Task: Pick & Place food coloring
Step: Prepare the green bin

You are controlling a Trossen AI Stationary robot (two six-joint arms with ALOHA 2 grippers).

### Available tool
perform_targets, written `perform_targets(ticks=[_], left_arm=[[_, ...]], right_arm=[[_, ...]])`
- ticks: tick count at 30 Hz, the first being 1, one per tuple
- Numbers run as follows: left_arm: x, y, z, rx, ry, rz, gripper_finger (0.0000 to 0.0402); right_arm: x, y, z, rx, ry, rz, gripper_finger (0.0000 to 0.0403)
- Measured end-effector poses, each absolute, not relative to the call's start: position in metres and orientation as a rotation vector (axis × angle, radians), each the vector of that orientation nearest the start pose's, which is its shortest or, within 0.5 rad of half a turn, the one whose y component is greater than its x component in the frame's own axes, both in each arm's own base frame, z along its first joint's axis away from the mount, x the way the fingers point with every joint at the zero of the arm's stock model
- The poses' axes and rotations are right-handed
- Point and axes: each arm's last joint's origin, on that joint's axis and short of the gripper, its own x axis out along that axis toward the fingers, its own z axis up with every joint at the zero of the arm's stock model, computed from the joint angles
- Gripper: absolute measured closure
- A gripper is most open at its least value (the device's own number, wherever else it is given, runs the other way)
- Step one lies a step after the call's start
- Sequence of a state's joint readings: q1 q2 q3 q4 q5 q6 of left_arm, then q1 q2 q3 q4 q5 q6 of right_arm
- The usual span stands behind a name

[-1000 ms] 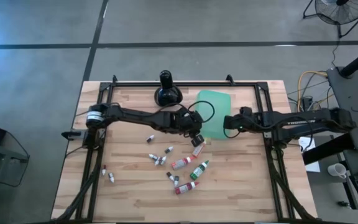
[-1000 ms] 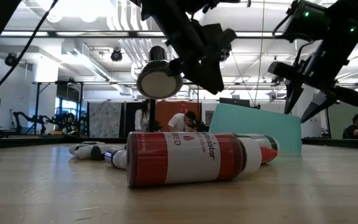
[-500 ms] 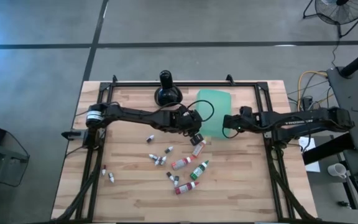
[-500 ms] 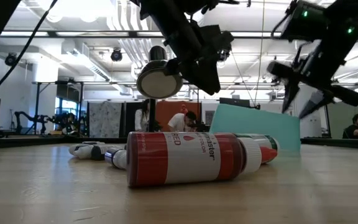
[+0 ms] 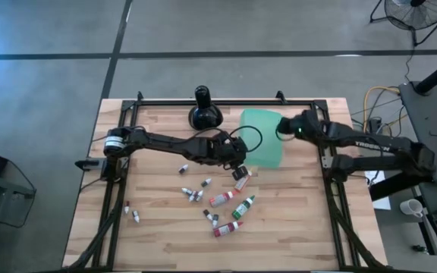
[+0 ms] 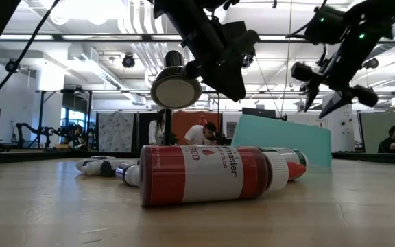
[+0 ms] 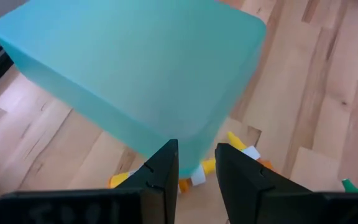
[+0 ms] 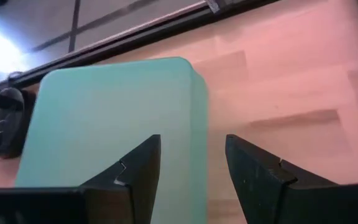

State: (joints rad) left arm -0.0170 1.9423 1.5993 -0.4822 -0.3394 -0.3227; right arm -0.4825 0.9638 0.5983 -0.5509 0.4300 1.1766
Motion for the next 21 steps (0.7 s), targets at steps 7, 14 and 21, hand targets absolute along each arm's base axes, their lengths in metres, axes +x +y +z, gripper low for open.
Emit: perform_targets(ticks=[7,14,21], left_arm=[[0.431,-0.002,0.253,-0.166,0.763,0.415,0.0321],[0.430,-0.010,0.252,-0.198,0.777,0.405,0.0321],[0.433,-0.017,0.252,-0.217,0.753,0.346,0.0321]], right_arm=[[0.157,-0.131,0.206,1.038,0.287,-1.300,0.0230],[0.170,-0.165,0.199,0.979,0.413,-1.306,0.0230],[0.186,-0.209,0.193,0.964,0.503,-1.344,0.0230]])
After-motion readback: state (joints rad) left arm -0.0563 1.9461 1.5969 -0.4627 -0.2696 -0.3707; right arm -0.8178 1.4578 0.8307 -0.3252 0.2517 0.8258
